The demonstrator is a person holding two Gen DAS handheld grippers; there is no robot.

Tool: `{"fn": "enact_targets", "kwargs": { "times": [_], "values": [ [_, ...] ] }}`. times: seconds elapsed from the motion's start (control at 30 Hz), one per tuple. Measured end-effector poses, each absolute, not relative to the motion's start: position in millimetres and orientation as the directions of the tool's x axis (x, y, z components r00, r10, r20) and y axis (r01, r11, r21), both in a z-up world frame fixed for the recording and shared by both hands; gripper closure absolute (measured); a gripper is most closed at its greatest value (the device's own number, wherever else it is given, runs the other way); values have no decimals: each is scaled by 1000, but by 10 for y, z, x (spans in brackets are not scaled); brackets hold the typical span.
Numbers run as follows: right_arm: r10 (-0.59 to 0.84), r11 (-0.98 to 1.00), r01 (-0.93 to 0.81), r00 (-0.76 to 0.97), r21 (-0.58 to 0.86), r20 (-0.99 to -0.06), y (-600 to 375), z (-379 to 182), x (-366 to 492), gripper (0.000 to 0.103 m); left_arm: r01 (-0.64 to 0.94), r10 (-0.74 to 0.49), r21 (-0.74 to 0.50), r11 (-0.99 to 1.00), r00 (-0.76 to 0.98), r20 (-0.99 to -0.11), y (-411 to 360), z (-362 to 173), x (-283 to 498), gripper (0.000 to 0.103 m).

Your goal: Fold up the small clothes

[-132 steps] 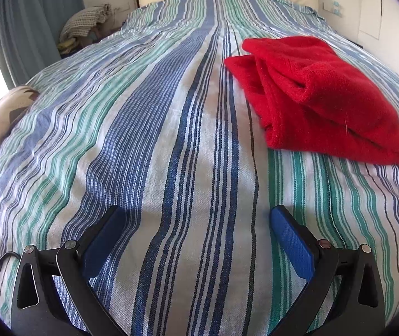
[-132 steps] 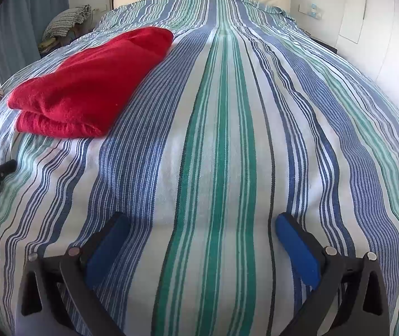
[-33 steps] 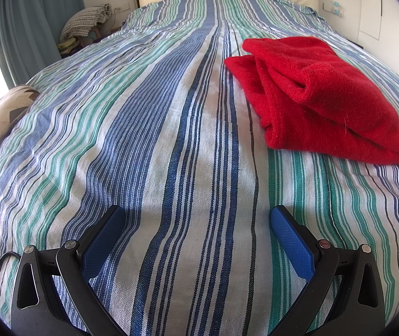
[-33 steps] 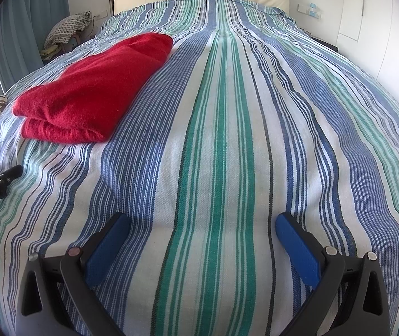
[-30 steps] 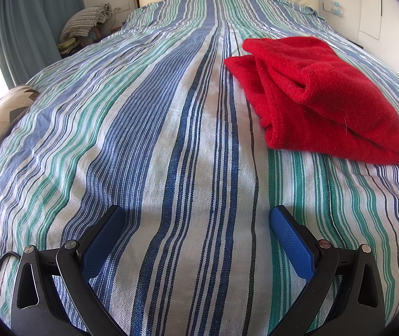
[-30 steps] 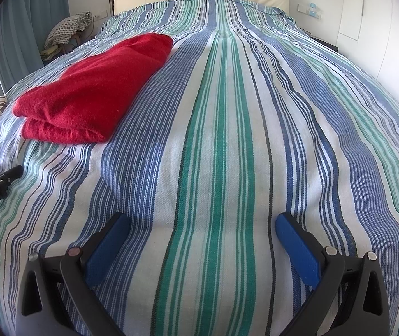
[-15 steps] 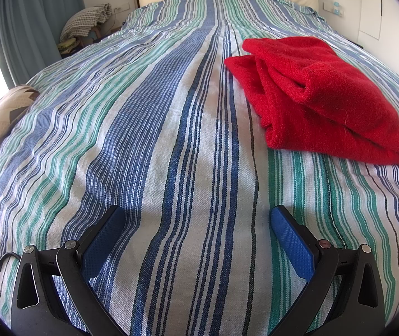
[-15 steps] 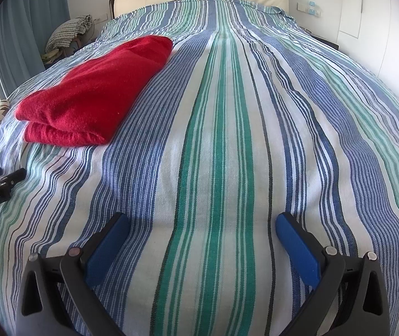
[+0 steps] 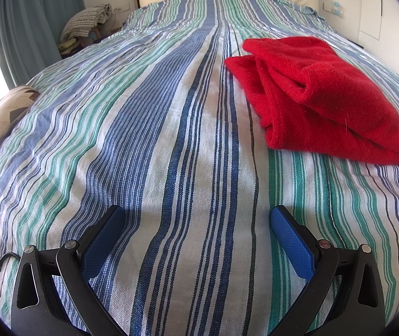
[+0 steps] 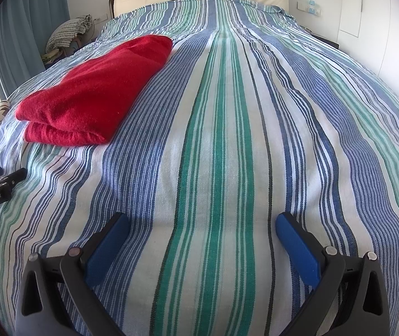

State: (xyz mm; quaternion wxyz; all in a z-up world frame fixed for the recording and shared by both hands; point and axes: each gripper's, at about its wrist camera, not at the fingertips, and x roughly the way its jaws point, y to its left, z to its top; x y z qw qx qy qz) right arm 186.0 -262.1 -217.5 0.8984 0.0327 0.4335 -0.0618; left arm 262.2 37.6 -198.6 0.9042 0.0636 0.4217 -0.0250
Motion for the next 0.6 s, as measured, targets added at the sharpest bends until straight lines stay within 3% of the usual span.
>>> {"fn": "enact_targets", "kwargs": {
  "times": [0.6],
  "values": [
    [-76,990,140,619,14,-782,-2622,-2181,1859,0,78,10,68,995,588,-808,372,-1979,2697,0]
  ]
}}
